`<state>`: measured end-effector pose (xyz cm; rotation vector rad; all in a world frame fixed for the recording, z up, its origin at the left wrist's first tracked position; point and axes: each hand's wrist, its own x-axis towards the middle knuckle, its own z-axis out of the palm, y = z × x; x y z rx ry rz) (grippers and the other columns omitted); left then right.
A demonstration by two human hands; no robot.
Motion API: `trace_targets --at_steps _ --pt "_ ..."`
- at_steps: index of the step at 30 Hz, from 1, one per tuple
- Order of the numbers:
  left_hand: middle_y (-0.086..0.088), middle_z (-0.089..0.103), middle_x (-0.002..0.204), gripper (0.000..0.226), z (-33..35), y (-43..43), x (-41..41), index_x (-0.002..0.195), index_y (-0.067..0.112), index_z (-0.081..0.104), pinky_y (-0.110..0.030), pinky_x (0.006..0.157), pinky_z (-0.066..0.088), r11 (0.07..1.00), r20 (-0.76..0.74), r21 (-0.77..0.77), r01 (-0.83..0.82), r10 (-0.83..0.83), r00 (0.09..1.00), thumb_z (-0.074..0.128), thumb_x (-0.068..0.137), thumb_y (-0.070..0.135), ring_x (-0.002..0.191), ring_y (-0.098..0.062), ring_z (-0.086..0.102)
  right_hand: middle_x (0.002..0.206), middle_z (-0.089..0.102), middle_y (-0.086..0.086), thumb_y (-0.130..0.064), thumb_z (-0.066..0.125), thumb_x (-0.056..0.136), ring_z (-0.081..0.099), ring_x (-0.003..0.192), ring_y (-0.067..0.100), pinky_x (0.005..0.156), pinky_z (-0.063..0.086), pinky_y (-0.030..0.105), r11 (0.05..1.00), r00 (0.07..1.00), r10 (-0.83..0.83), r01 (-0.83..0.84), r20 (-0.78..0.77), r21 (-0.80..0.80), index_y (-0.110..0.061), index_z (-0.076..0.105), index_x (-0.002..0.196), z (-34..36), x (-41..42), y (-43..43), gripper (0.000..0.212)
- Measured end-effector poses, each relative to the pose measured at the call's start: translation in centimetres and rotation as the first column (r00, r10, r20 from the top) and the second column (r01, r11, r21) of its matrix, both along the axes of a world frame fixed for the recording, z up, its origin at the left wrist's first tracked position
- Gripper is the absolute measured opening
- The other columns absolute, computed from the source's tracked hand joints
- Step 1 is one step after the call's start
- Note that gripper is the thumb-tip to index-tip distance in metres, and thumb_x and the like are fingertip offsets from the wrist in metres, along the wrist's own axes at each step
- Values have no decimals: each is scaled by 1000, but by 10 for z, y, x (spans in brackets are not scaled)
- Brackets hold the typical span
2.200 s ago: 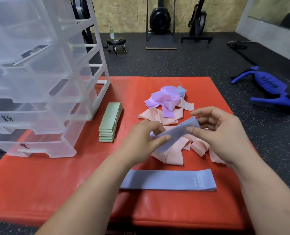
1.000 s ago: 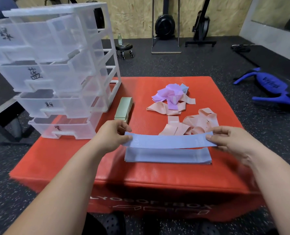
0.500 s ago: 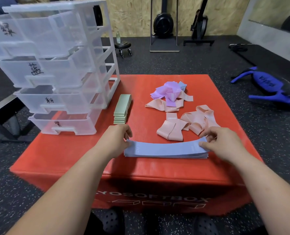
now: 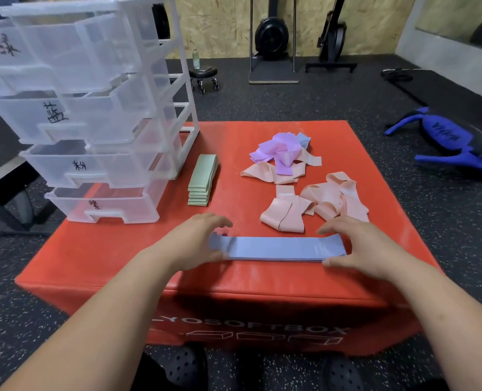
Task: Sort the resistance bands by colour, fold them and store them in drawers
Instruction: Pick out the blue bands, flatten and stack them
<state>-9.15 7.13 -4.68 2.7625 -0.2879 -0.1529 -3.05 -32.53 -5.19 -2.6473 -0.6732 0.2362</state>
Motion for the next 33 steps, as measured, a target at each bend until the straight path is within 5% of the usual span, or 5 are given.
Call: trace_targets --at_steps 10,16,21,25,33 --pt "17 62 123 72 -8 -2 6 135 42 59 -34 97 49 995 32 73 75 -77 997 90 70 49 114 -11 58 124 66 -24 -42 96 63 60 118 3 104 47 28 999 999 -16 14 -30 -44 -41 68 126 -4 9 -1 69" --pt "22 59 123 78 -5 -3 16 141 46 53 -33 96 53 996 19 39 81 -82 996 79 73 72 112 -3 56 122 63 -29 -70 83 59 58 114 -4 99 47 24 1000 1000 12 -12 -12 -22 -46 67 125 2 15 -1 72" --pt "14 60 130 70 -1 -19 45 141 39 57 -36 98 53 999 119 1 45 -45 992 76 81 70 120 -10 57 117 65 -24 -52 85 78 61 104 -2 85 47 22 987 993 -69 54 93 153 -45 68 121 11 33 17 48" --pt "6 58 134 70 -3 -34 78 144 34 56 -41 107 48 999 166 -30 -10 15 986 75 84 65 126 -21 56 124 65 -12 -43 74 92 60 117 8 92 48 31 968 977 -155 121 145 219 -40 67 127 16 70 41 36" --pt "3 47 146 71 -18 -76 127 150 34 47 -43 111 43 996 171 -3 -92 91 981 72 87 56 135 -25 42 156 48 2 -26 58 102 50 134 35 110 43 46 968 950 -226 244 214 -61 -24 50 150 24 210 76 48"
